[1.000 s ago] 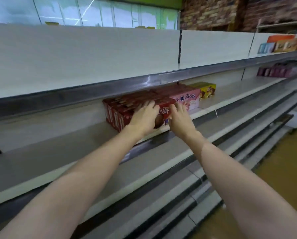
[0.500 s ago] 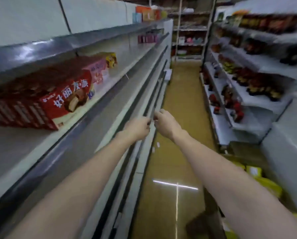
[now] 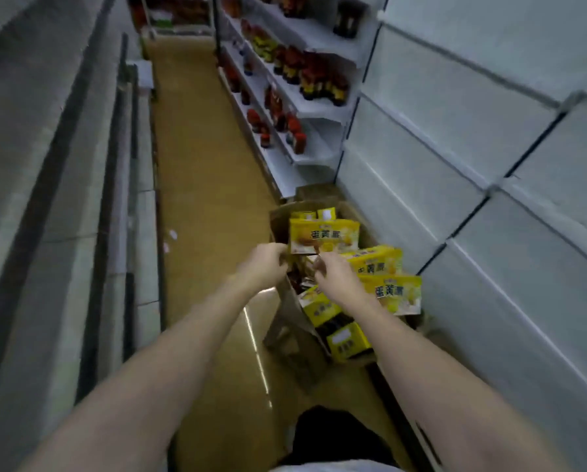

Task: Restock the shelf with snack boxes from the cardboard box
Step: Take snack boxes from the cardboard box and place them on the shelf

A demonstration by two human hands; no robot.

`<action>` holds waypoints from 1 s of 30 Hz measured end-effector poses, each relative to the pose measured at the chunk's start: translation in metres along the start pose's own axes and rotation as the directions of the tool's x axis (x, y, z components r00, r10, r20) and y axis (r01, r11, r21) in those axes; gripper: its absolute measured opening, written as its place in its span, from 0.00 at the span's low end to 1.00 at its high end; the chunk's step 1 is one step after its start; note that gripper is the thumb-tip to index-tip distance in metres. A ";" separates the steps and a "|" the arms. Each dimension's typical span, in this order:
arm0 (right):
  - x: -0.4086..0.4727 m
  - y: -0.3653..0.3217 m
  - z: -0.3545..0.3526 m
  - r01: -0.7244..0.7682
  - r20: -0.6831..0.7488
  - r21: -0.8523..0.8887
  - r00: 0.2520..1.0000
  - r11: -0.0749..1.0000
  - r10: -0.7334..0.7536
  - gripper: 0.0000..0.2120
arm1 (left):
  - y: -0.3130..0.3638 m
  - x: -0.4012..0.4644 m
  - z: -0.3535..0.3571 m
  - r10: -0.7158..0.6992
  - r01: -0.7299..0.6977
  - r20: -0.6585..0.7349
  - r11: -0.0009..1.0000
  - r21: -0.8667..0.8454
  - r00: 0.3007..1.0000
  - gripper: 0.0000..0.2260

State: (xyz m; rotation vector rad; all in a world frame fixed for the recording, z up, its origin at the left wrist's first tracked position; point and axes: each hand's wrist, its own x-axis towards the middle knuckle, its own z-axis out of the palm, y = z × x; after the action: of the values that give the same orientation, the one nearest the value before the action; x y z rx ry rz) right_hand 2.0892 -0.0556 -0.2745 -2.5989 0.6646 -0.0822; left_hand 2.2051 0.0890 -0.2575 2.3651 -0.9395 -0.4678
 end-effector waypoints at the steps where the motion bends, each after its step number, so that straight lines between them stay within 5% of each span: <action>1: -0.005 0.015 -0.001 -0.032 0.008 0.002 0.999 0.999 0.032 0.04 | 0.008 0.004 0.013 0.009 -0.009 0.004 1.000 -0.015 1.000 0.07; 9: -0.003 0.117 -0.012 -0.128 0.084 -0.020 0.988 0.992 0.129 0.08 | 0.077 0.038 0.101 0.068 -0.064 0.135 0.997 -0.033 0.989 0.06; 21: 0.058 0.238 -0.022 0.169 0.318 -0.225 0.944 0.960 -0.092 0.32 | 0.118 0.109 0.188 -0.306 0.205 0.267 0.914 0.349 0.914 0.30; 30: 0.090 0.253 -0.015 0.283 0.547 -0.184 0.825 0.941 -0.141 0.44 | 0.136 0.117 0.216 -0.490 0.400 0.183 0.837 0.374 0.853 0.39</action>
State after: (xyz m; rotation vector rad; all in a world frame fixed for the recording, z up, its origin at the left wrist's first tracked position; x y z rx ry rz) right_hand 2.0547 -0.3021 -0.3778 -2.7416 0.1847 0.6748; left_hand 2.1086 -0.1539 -0.3595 2.8924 -0.5891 -0.9023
